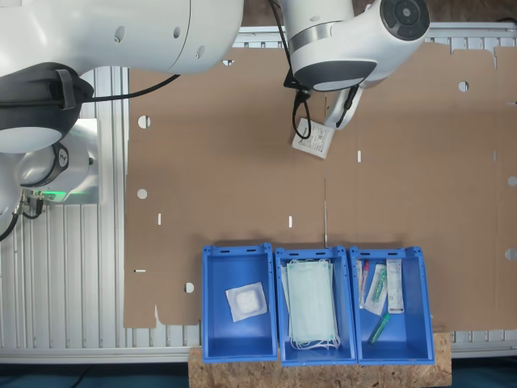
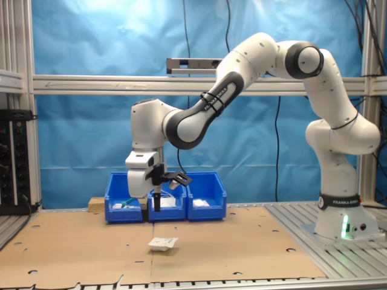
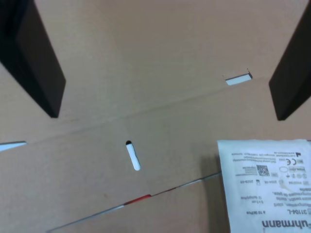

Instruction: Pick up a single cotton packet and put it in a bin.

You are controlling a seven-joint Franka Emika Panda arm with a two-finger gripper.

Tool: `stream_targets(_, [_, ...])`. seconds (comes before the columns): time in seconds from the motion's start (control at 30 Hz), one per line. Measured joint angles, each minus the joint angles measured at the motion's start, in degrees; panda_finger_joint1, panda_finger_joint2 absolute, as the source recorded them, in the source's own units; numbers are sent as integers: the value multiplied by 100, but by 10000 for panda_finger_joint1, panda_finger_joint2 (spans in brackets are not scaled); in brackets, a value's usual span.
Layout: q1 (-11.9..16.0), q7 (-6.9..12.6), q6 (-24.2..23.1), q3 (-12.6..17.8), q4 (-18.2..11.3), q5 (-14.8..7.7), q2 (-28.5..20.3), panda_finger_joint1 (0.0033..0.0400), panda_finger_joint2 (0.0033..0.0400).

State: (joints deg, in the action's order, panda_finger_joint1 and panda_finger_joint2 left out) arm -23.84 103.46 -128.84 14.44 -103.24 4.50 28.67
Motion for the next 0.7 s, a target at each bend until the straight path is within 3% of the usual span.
stream_targets(0.4, [1,-342,-51,-1,-489,-165,-251,400,400])
stream_targets(0.7, [52,-362,-161,-1,-794,-224,-333,400,400])
